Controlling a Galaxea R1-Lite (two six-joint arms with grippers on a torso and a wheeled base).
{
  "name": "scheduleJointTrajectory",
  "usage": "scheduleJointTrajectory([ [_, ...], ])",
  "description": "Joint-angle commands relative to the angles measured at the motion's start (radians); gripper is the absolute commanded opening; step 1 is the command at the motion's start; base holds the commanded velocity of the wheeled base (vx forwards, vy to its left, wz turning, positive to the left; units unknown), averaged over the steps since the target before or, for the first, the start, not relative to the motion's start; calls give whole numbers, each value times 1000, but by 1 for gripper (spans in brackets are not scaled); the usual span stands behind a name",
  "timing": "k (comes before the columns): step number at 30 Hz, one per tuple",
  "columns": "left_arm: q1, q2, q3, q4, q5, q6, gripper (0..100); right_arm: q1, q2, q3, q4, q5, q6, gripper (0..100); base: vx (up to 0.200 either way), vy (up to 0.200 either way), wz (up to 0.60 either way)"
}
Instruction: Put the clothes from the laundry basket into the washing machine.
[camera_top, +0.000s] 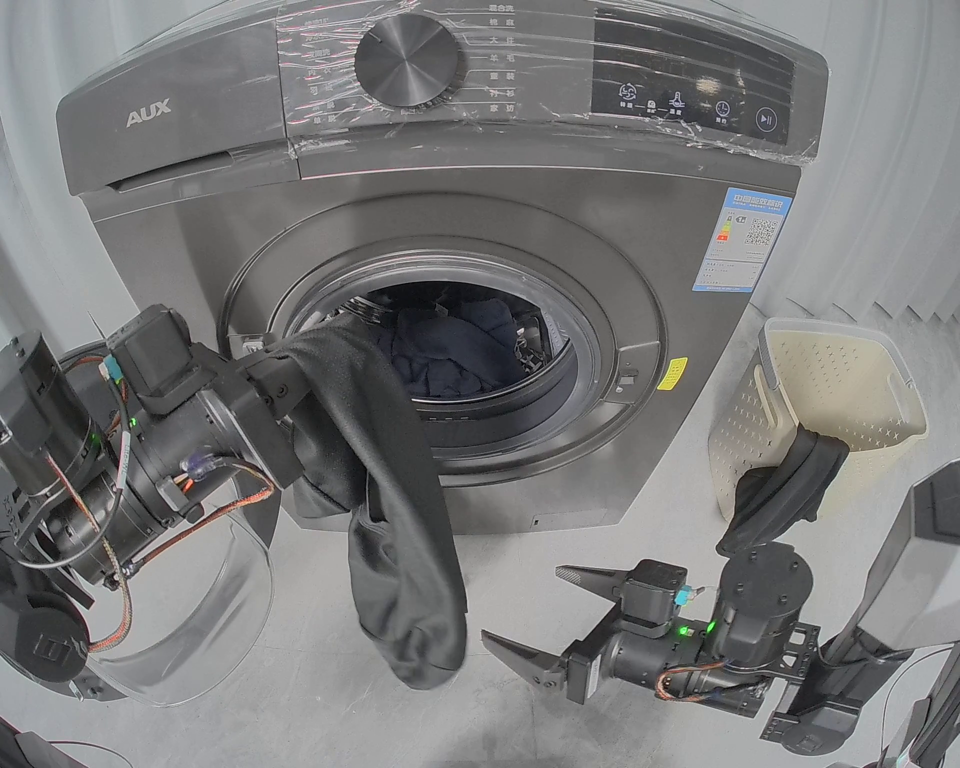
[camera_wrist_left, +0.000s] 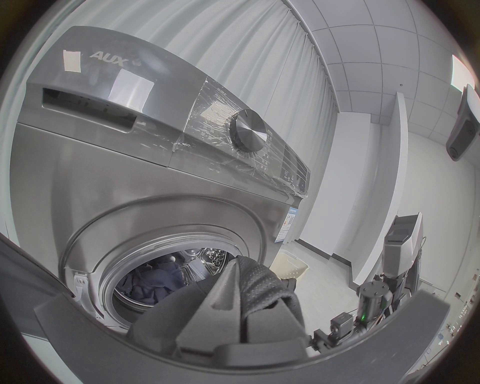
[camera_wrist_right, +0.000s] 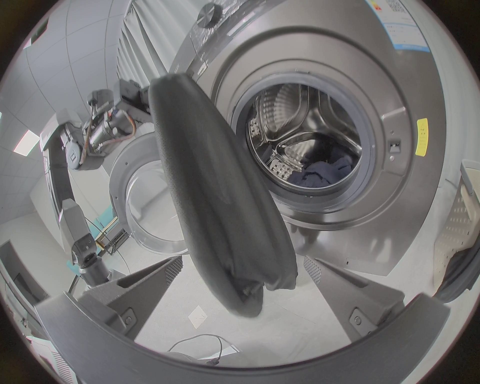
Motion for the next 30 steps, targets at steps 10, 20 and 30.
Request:
scheduleJointTrajectory([
  [10,-22,-12,-5,-5,-1,1,0,-19,297,-311,-2,11,-10,100,0,0,0],
  [20,-24,-13,-8,-26,-1,1,0,-48,434,-584,53,40,-45,100,0,0,0],
  [30,-39,-30,-15,-26,-2,1,0,-125,542,-751,63,40,-62,100,0,0,0],
])
